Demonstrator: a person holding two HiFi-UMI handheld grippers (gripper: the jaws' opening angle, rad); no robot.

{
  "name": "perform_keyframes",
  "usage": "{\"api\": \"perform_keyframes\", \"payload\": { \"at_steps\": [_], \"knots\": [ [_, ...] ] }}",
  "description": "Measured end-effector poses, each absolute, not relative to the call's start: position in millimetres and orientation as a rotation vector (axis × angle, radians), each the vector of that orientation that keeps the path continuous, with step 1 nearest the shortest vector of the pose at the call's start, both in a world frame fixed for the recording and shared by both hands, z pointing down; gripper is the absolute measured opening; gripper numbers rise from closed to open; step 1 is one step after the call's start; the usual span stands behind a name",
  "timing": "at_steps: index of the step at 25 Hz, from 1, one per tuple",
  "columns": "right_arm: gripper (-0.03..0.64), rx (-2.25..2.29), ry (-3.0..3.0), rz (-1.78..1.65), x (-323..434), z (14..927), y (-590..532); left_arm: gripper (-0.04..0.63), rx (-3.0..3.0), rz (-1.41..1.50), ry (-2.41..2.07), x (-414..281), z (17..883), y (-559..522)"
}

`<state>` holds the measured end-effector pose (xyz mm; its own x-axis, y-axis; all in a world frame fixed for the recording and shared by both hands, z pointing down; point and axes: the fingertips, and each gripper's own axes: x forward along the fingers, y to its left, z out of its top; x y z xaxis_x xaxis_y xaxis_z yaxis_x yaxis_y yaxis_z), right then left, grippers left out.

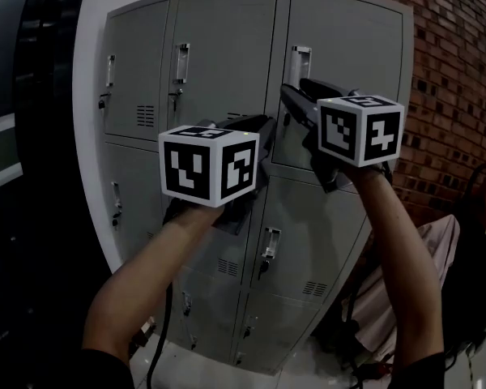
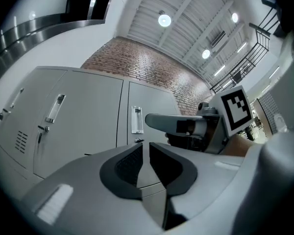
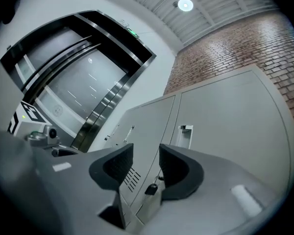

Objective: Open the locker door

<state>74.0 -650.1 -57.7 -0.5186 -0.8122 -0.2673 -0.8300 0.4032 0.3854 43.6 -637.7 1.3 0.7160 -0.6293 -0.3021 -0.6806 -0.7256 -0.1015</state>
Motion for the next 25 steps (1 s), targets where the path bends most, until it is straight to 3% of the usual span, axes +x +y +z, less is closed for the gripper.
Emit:
{"api": "perform_keyframes", "payload": {
  "at_steps": [17, 25],
  "knots": [
    [0.262, -1.720, 2.546, 0.499, 80, -101, -730, 0.037, -2.727, 0.409, 0.814, 36, -18, -687],
    [0.257, -1.737, 2.484, 0.266, 80, -104, -744, 0.037, -2.756, 0.448, 0.781, 29, -11, -704]
  ]
}}
